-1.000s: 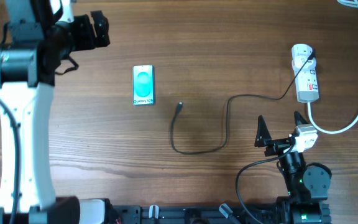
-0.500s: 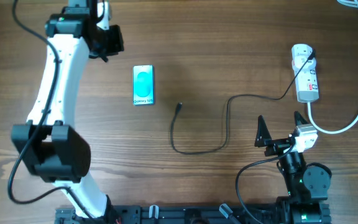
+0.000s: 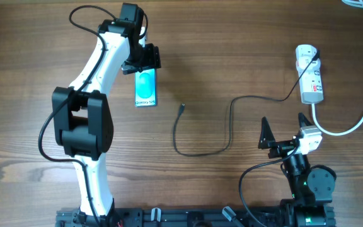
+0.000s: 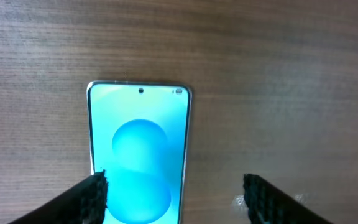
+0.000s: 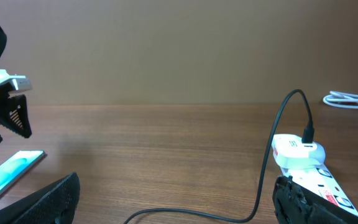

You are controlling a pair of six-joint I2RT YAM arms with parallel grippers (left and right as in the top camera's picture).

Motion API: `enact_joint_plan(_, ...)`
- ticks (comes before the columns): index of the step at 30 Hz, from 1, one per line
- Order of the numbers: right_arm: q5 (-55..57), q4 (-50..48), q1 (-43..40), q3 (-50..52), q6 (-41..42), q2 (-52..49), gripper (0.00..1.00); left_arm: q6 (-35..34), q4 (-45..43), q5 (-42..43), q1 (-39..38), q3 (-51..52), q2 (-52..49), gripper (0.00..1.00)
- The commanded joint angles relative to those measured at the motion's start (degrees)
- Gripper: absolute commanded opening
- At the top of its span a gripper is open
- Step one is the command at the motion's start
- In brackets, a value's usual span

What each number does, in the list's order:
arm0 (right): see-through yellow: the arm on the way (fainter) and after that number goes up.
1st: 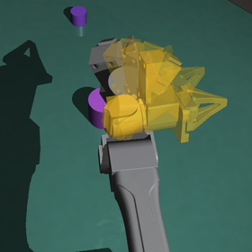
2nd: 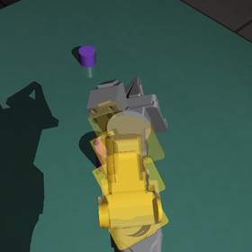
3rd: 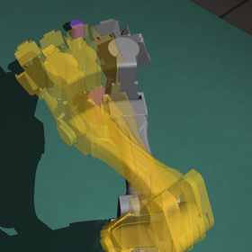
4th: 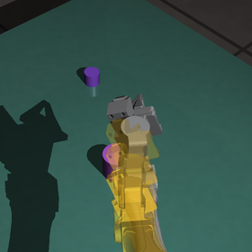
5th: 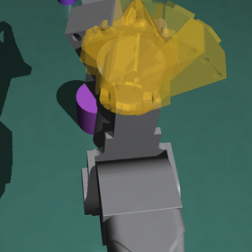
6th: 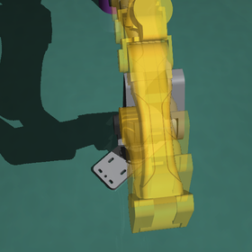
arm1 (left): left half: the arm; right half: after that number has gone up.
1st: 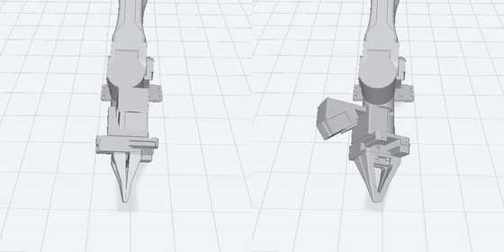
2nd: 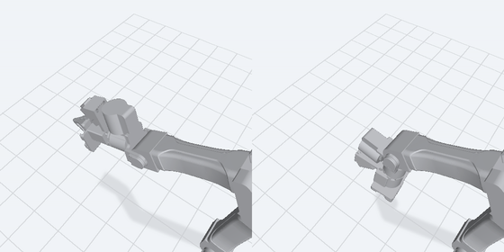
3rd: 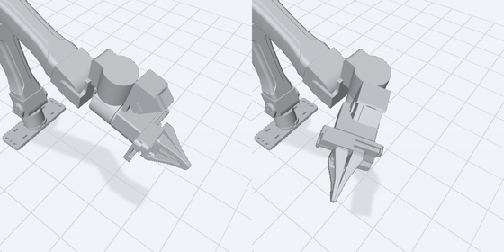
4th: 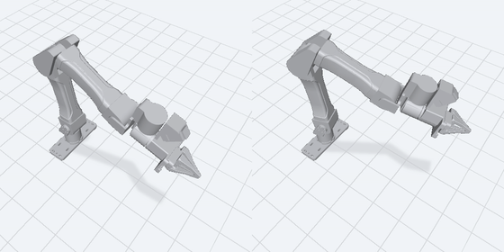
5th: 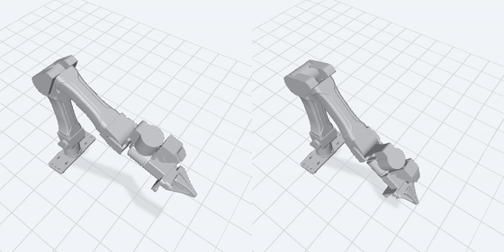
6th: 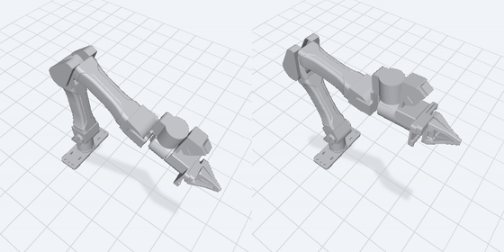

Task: Plug charger to phone and switch on socket
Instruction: 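Move the left gripper forward over the Galaxy S25 phone, then lower the left gripper and close it on the phone's sides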

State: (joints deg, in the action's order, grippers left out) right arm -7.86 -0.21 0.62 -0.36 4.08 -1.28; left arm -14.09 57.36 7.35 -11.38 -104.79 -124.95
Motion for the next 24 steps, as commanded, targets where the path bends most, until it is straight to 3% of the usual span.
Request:
enact_joint_plan(1, 0.5, -0.2, 0.2, 0.1, 0.5, 0.2, 1.00, -1.2, -3.0, 0.0, -0.1, 3.8, -0.9, 0.81)
enact_joint_plan(8, 0.5, -0.2, 0.2, 0.1, 0.5, 0.2, 1.00, -1.2, -6.1, -4.4, -0.1, 7.5, -0.9, 0.82)
enact_joint_plan(11, 0.5, -0.2, 0.2, 0.1, 0.5, 0.2, 1.00, -1.2, -8.4, -4.4, -0.1, 7.5, -0.9, 0.93)
enact_joint_plan(15, 0.5, -0.2, 0.2, 0.1, 0.5, 0.2, 1.00, -1.2, -8.4, -4.4, -0.1, 8.9, -0.9, 0.99)
enact_joint_plan(24, 0.5, -0.2, 0.2, 0.1, 0.5, 0.2, 1.00, -1.2, -10.5, -4.4, -0.1, 14.8, -0.9, 1.00)
